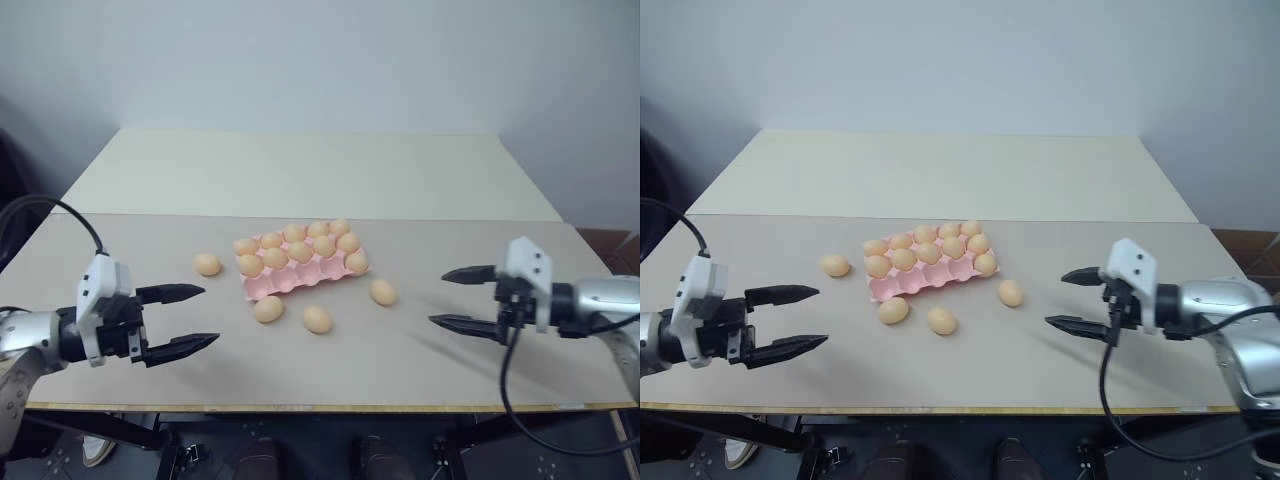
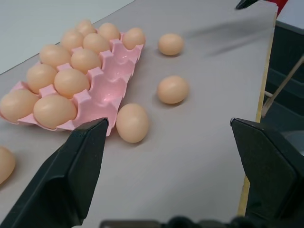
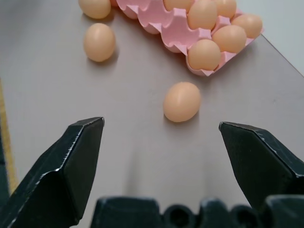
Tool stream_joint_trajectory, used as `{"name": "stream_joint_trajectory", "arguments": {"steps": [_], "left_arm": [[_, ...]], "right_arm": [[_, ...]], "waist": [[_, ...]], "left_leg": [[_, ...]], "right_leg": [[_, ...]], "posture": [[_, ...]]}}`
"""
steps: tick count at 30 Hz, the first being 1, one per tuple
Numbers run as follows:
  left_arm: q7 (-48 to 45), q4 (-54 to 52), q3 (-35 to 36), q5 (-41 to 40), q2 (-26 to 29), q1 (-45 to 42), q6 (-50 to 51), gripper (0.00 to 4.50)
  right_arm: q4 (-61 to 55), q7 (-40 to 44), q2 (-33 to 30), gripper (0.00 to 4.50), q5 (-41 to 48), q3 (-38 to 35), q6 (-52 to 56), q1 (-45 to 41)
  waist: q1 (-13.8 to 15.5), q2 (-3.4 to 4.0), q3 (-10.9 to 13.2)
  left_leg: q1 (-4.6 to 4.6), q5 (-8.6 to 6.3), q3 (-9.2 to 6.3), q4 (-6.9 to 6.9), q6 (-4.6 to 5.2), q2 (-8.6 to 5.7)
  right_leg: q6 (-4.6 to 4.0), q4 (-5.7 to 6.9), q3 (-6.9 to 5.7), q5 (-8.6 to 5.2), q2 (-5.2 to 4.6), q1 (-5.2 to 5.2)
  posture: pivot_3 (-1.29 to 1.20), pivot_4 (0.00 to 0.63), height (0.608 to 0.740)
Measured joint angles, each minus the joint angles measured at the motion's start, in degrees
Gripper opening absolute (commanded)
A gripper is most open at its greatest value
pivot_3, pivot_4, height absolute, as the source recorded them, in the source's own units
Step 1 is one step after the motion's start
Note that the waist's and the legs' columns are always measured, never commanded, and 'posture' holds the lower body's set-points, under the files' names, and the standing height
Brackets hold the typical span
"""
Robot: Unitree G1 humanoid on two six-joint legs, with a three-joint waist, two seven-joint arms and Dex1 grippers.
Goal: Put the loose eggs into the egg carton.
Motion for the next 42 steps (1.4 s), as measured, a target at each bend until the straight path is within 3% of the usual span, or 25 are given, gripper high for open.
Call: {"name": "stream_joint_trajectory", "arguments": {"steps": [7, 14, 17, 22, 24, 28, 31, 36, 42], "left_arm": [[-0.4, 0.9, -2.2, 0.1, 0.1, -2.1, -0.1, 4.48], [-0.5, 1.1, -2.3, 0.7, 0.3, -2.0, -0.1, 4.48], [-0.3, 0.8, -2.2, 0.7, 0.3, -2.0, -0.1, 4.5], [0.2, 0.6, -2.0, 0.7, 0.3, -1.3, 0.0, 4.5], [0.5, 0.3, -1.6, 0.7, 0.3, -0.8, 0.0, 4.5], [0.7, -0.2, -0.9, 0.6, 0.3, -0.2, 0.0, 4.5], [0.8, -0.4, -0.9, 0.6, 0.3, -0.2, 0.0, 4.5], [1.2, -0.4, -1.1, 0.6, 0.2, -1.1, 0.0, 4.5], [1.2, -0.4, -1.0, 0.6, 0.3, -1.3, 0.0, 4.5]], "right_arm": [[7.9, -7.0, 9.4, 4.5, -9.4, 11.9, 0.6, -11.0], [18.1, -12.2, 16.7, 4.5, -18.4, 19.0, -0.4, -15.9], [20.6, -13.4, 18.1, 3.92, -20.3, 19.8, -0.3, -17.4], [18.8, -12.6, 18.3, 2.19, -19.8, 18.9, -0.2, -17.1], [14.9, -11.7, 17.6, 1.98, -18.2, 17.2, 0.6, -16.8], [9.5, -10.9, 17.3, 1.98, -15.4, 14.9, 3.2, -19.0], [9.2, -11.5, 21.1, 1.98, -15.0, 15.4, 4.2, -23.0], [17.9, -14.6, 28.4, 1.98, -18.5, 19.8, 2.7, -28.2], [25.0, -16.5, 32.7, 4.02, -21.8, 22.0, 0.3, -30.4]], "waist": [[-0.1, 0.01, 0.0], [0.1, 0.0, 0.0], [0.1, 0.01, 0.0], [0.1, 0.01, 0.0], [0.1, 0.02, 0.0], [-0.2, 0.02, 0.0], [-0.6, 0.01, 0.0], [-1.1, 0.02, 0.0], [-1.1, 0.02, 0.0]], "left_leg": [[-0.08, 0.0, 0.02, 0.0, 0.01, 0.02], [-0.1, 0.0, 0.03, 0.0, 0.01, 0.01], [-0.1, 0.0, 0.03, 0.0, 0.02, 0.01], [-0.09, 0.0, 0.03, 0.0, 0.01, 0.05], [-0.1, 0.0, 0.03, -0.01, 0.01, 0.07], [-0.05, 0.0, 0.05, 0.0, 0.01, 0.14], [0.01, 0.0, 0.06, 0.0, 0.01, 0.33], [0.01, 0.0, 0.09, 0.0, 0.01, 0.43], [-0.14, 0.0, 0.13, -0.01, 0.01, 0.41]], "right_leg": [[0.11, 0.03, 0.1, 0.08, 0.11, -0.09], [0.19, 0.03, 0.1, 0.12, 0.11, -0.1], [0.19, 0.05, 0.1, 0.13, 0.12, -0.11], [0.21, 0.05, 0.11, 0.15, 0.16, -0.12], [0.23, 0.05, 0.11, 0.16, 0.17, -0.14], [0.17, 0.07, 0.12, 0.15, 0.24, -0.13], [-0.02, 0.09, 0.09, 0.16, 0.38, -0.11], [0.01, 0.12, 0.07, 0.23, 0.49, -0.15], [0.1, 0.04, 0.07, 0.29, 0.43, -0.22]], "posture": [[0.0, 0.15, 0.74], [0.0, 0.15, 0.74], [0.0, 0.15, 0.74], [0.0, 0.15, 0.74], [0.0, 0.15, 0.74], [0.0, 0.15, 0.74], [0.0, 0.15, 0.74], [0.0, 0.15, 0.74], [0.0, 0.15, 0.74]]}}
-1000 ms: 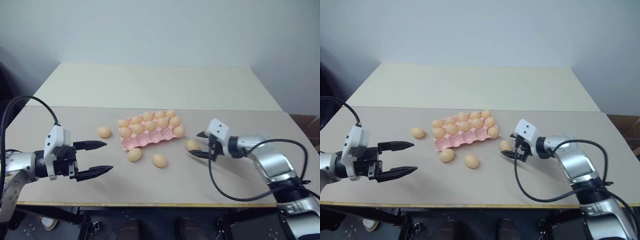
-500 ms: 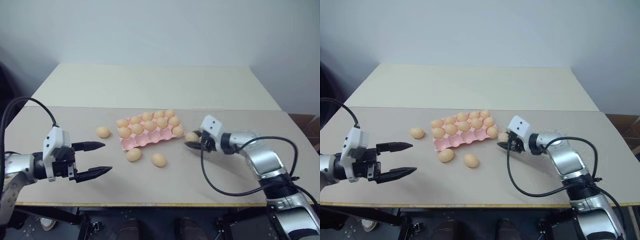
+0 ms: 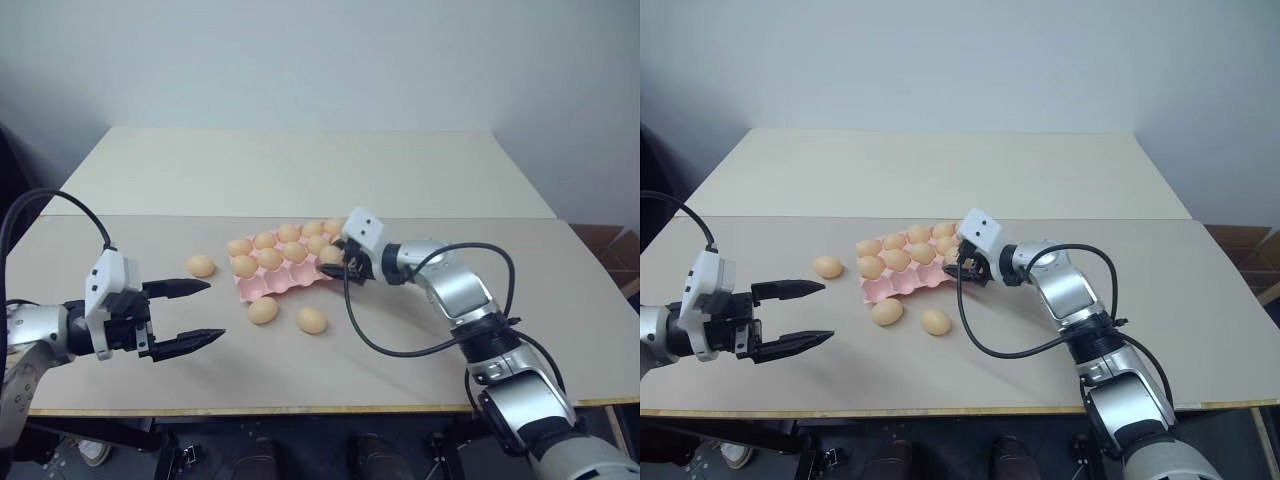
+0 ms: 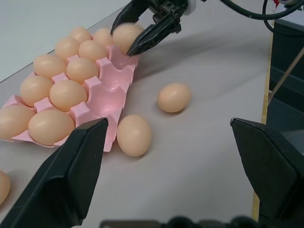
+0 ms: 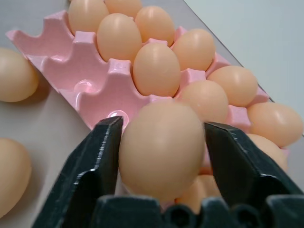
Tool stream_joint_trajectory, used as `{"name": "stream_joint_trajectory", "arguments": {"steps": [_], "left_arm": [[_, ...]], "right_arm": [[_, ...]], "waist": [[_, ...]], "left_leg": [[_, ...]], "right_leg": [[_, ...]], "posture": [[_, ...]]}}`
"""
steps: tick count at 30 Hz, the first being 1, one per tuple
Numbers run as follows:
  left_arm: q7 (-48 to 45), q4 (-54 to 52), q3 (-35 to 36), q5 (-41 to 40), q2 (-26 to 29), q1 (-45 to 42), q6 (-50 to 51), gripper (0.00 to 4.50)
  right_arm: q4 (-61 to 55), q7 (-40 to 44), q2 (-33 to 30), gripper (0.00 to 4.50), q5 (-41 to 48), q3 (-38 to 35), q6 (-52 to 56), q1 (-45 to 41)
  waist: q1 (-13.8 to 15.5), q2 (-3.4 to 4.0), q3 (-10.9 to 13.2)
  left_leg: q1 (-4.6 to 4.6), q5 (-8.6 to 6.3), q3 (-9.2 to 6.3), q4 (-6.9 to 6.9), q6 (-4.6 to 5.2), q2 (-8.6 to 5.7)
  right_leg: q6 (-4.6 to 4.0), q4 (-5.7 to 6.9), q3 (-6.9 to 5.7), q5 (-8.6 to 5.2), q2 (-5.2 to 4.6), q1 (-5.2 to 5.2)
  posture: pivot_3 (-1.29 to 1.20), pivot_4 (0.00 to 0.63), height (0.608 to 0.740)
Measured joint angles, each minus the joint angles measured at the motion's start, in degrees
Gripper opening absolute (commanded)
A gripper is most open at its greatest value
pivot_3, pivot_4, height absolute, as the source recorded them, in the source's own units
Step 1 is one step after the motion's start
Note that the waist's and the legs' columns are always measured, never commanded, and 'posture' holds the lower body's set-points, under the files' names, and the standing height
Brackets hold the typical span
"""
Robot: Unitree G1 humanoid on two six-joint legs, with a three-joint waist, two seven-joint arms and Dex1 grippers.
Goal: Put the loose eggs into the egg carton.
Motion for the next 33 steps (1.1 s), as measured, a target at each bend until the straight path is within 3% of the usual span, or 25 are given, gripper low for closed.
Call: {"name": "stream_joint_trajectory", "arguments": {"steps": [2, 9, 16, 23, 26, 33], "left_arm": [[0.0, 0.0, 0.0, 0.0, 0.0, 0.0, 0.0, 4.5], [0.0, 0.1, 0.0, 0.1, 0.0, 0.1, 0.0, 4.5], [-0.6, 2.0, 1.0, 0.6, 0.1, 0.8, -0.2, 4.5], [-2.5, 3.4, 4.1, 0.5, 0.2, 4.5, -0.5, 4.5], [-3.2, 3.6, 4.5, 0.5, 0.3, 5.1, -0.5, 4.5], [-3.3, 3.5, 4.5, 0.5, 0.4, 4.2, -0.3, 4.5]], "right_arm": [[0.0, -0.1, 0.4, 4.48, -0.2, 0.0, 0.0, 0.0], [-7.9, 0.5, -1.4, 4.48, 2.2, -3.3, 1.4, 1.2], [-25.0, 10.0, -15.3, 4.48, 14.9, -16.5, 4.4, 15.0], [-31.0, 19.7, -28.1, 4.48, 22.6, -29.6, 3.8, 32.9], [-32.2, 21.3, -29.3, 4.48, 24.4, -31.7, 3.5, 36.8], [-33.9, 19.1, -29.3, 4.48, 26.5, -31.7, 3.5, 36.0]], "waist": [[-0.1, 0.0, 0.0], [0.1, 0.01, 0.0], [0.9, 0.0, 0.0], [1.0, 0.0, 0.0], [0.9, -0.01, 0.0], [0.8, -0.01, 0.0]], "left_leg": [[0.0, 0.0, 0.02, 0.0, 0.0, 0.01], [0.01, 0.0, 0.03, 0.0, 0.0, 0.08], [0.0, -0.02, 0.15, -0.02, -0.03, 0.06], [0.19, -0.03, 0.36, -0.02, -0.04, 0.19], [0.51, -0.1, 0.54, -0.02, -0.16, 0.26], [0.47, -0.12, 0.69, -0.03, -0.19, 0.27]], "right_leg": [[0.0, 0.0, 0.01, 0.0, 0.0, -0.01], [-0.01, 0.1, -0.01, -0.01, 0.06, -0.1], [-0.02, -0.07, 0.02, -0.03, -0.02, -0.04], [-0.35, -0.01, 0.11, -0.22, 0.03, -0.02], [-0.34, 0.0, 0.27, -0.22, 0.05, 0.13], [-0.35, -0.04, 0.42, -0.22, 0.07, 0.06]], "posture": [[0.0, 0.15, 0.74], [0.0, 0.15, 0.74], [0.0, 0.15, 0.74], [0.0, 0.15, 0.74], [0.0, 0.15, 0.74], [0.0, 0.15, 0.74]]}}
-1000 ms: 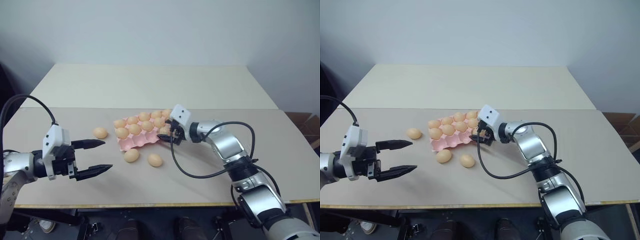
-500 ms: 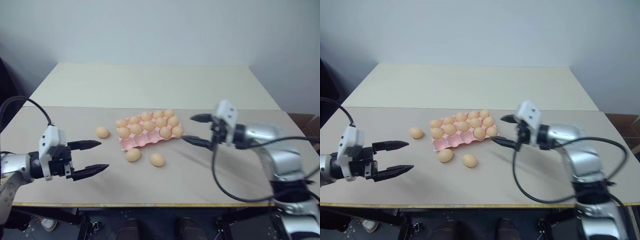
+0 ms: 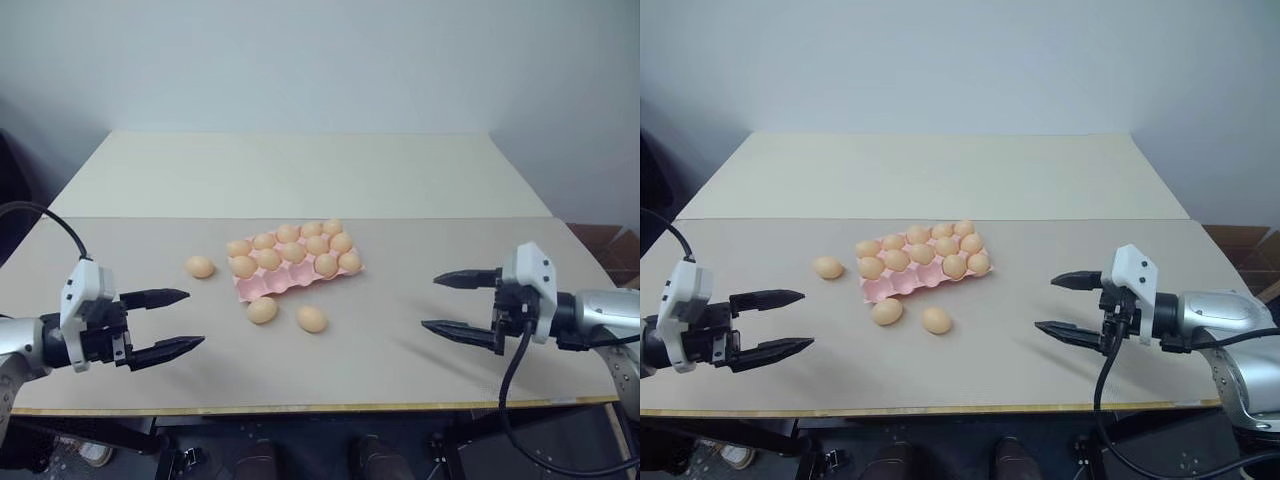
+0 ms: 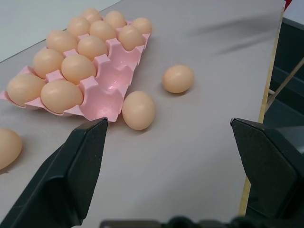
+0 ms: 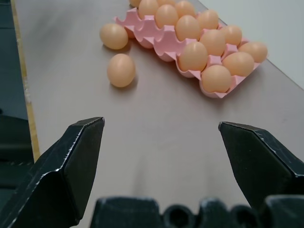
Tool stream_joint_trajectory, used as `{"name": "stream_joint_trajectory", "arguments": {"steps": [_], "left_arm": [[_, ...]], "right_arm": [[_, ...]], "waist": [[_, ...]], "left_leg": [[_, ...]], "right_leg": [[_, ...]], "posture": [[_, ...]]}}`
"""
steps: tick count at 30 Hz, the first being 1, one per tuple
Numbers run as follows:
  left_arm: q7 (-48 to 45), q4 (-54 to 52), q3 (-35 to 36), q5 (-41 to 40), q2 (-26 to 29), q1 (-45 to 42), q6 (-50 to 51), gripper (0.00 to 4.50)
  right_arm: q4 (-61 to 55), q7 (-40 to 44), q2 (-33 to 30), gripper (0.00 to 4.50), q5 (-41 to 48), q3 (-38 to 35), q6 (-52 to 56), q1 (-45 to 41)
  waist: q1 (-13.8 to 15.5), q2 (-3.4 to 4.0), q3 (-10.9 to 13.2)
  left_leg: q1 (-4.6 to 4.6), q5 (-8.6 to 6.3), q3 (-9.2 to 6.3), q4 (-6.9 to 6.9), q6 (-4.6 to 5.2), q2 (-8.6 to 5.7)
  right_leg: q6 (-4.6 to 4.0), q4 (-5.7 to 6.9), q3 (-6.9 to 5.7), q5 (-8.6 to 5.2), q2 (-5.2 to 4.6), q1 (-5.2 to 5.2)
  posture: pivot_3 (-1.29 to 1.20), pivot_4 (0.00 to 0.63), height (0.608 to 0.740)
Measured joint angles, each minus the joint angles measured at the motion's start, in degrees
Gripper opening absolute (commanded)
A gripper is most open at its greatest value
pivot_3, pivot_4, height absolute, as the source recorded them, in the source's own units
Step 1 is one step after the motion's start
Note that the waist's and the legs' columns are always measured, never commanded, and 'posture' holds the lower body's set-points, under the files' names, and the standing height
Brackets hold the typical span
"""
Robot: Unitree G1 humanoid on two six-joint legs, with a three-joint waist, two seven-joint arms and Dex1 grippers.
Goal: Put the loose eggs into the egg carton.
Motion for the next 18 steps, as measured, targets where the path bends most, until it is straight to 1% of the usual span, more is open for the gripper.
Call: {"name": "stream_joint_trajectory", "arguments": {"steps": [4, 8, 11, 15, 17, 18], "left_arm": [[0.1, 0.0, 0.0, 0.0, 0.0, -0.5, 0.2, 4.5], [0.3, -0.1, -0.2, 0.0, 0.0, -0.6, 0.2, 4.5], [0.5, -0.4, -0.8, -0.1, 0.0, -0.7, 0.3, 4.5], [0.5, -0.8, -2.0, -0.1, 0.0, -0.9, 0.3, 4.5], [0.5, -1.0, -2.1, -0.1, 0.0, -0.9, 0.2, 4.5], [0.5, -1.0, -2.0, -0.1, 0.0, -0.7, 0.3, 4.5]], "right_arm": [[-0.2, -0.6, 0.0, 4.48, 0.1, 1.0, 0.0, -1.2], [-1.1, -1.7, 0.5, 4.48, 0.0, 5.0, 0.3, -4.9], [-2.2, -4.1, 4.0, 4.48, -1.0, 11.9, 1.0, -9.6], [-2.1, -10.8, 11.8, 4.48, -7.1, 25.8, 5.7, -17.9], [-1.7, -13.0, 14.3, 4.48, -10.2, 32.1, 7.0, -19.2], [-0.7, -13.9, 15.4, 4.48, -11.7, 34.3, 7.5, -19.6]], "waist": [[0.1, 0.0, 0.0], [-0.1, -0.01, 0.0], [-0.4, -0.02, 0.0], [-0.9, -0.04, 0.0], [-0.9, -0.06, 0.0], [-0.8, -0.07, 0.0]], "left_leg": [[-0.05, -0.03, 0.13, 0.0, 0.01, -0.01], [-0.02, -0.04, 0.2, 0.0, 0.01, 0.03], [0.01, -0.04, 0.21, 0.0, 0.01, 0.12], [-0.14, -0.03, 0.28, 0.0, 0.01, 0.15], [-0.44, -0.03, 0.29, 0.0, 0.02, 0.16], [-0.5, -0.03, 0.29, 0.0, 0.02, 0.15]], "right_leg": [[0.01, -0.06, 0.12, 0.0, 0.0, -0.06], [0.03, -0.03, 0.22, 0.02, 0.07, -0.12], [0.04, 0.03, 0.31, 0.03, 0.2, -0.18], [0.0, 0.19, 0.53, 0.05, 0.32, -0.51], [0.04, 0.22, 0.56, 0.1, 0.38, -0.76], [0.19, 0.22, 0.55, 0.21, 0.37, -0.79]], "posture": [[0.0, 0.15, 0.74], [0.0, 0.15, 0.74], [0.0, 0.15, 0.74], [0.0, 0.15, 0.74], [0.0, 0.15, 0.74], [0.0, 0.15, 0.74]]}}
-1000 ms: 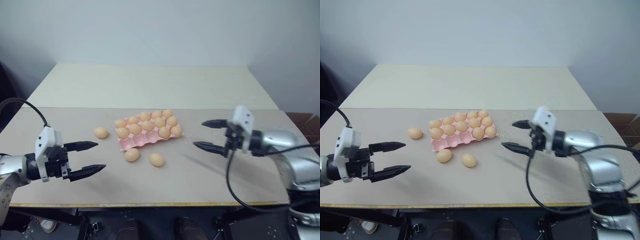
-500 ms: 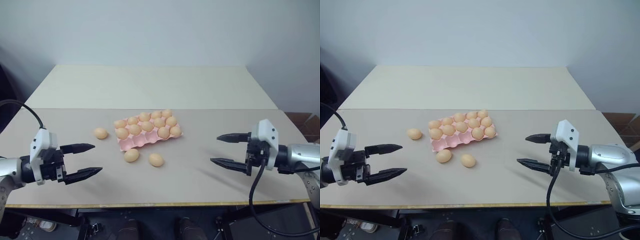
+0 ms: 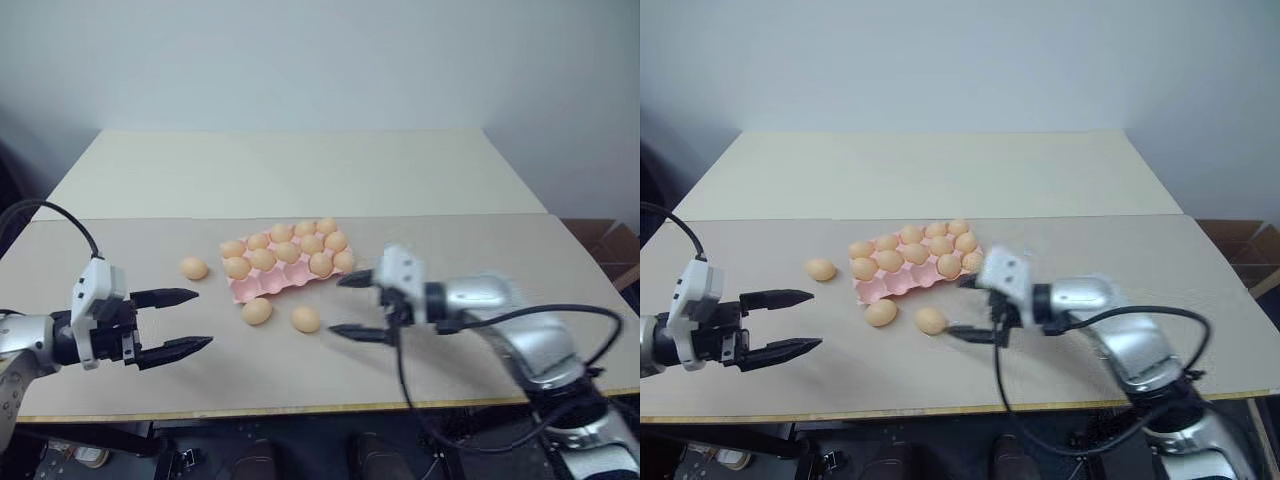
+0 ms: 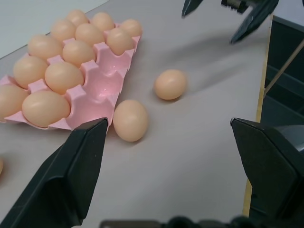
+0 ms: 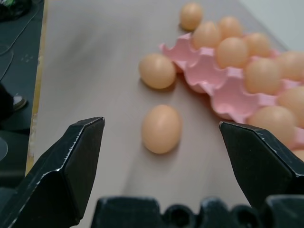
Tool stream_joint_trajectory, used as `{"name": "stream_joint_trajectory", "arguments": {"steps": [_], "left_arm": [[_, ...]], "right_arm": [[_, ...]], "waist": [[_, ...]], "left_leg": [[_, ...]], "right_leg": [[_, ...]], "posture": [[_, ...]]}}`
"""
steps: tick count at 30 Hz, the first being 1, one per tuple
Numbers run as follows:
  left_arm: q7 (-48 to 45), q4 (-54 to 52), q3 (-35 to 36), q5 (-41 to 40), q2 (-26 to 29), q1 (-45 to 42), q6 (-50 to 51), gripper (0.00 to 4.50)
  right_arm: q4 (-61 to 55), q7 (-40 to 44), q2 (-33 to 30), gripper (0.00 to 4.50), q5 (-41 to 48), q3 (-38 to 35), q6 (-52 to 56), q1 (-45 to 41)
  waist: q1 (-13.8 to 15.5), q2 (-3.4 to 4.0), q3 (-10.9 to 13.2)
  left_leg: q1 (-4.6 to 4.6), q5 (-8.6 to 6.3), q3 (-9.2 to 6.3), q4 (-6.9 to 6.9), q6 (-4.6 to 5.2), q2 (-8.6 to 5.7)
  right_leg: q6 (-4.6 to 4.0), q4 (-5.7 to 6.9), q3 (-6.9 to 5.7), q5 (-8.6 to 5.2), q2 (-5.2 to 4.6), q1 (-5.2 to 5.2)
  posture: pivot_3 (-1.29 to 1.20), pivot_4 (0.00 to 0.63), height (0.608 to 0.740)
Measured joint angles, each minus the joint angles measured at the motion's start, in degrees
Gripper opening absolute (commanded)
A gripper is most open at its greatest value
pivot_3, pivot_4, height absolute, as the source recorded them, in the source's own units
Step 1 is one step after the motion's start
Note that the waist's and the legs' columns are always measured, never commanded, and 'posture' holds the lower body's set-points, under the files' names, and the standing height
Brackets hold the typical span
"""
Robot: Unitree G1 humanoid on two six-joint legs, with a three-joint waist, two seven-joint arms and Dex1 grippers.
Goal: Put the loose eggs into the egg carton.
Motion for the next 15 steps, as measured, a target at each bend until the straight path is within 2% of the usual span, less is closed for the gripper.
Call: {"name": "stream_joint_trajectory", "arguments": {"steps": [4, 9, 12, 15], "left_arm": [[-0.1, -0.2, 0.4, -0.1, 0.1, 0.7, 0.0, 4.5], [0.0, -1.0, 0.8, -0.1, 0.2, 1.9, 0.0, 4.5], [0.1, -1.5, 1.2, -0.1, 0.2, 2.8, 0.0, 4.5], [0.4, -1.6, 1.7, -0.1, 0.2, 3.1, 0.0, 4.5]], "right_arm": [[6.0, -5.0, 6.0, 4.48, -7.2, 7.5, 0.7, -3.2], [11.2, -7.8, 10.3, 4.48, -11.4, 10.2, 0.8, -6.1], [12.3, -7.4, 10.9, 3.91, -12.1, 10.9, 0.8, -6.4], [12.4, -6.0, 11.0, 2.87, -12.0, 11.0, 0.8, -6.4]], "waist": [[-0.1, -0.09, -0.1], [-0.1, -0.12, -0.1], [-0.1, -0.16, -0.1], [-0.1, -0.17, -0.1]], "left_leg": [[-0.07, -0.01, 0.08, 0.0, -0.01, -0.01], [-0.03, 0.0, 0.09, 0.0, -0.01, 0.02], [-0.01, 0.0, 0.09, 0.0, -0.01, 0.02], [0.01, 0.0, 0.09, 0.0, -0.01, 0.03]], "right_leg": [[0.1, -0.09, 0.06, 0.08, -0.01, -0.04], [0.02, -0.04, 0.03, 0.09, 0.01, -0.04], [-0.04, -0.02, 0.03, 0.06, 0.02, -0.04], [-0.05, -0.02, 0.04, 0.07, 0.03, -0.03]], "posture": [[0.0, 0.15, 0.74], [0.0, 0.15, 0.74], [0.0, 0.15, 0.74], [0.0, 0.15, 0.74]]}}
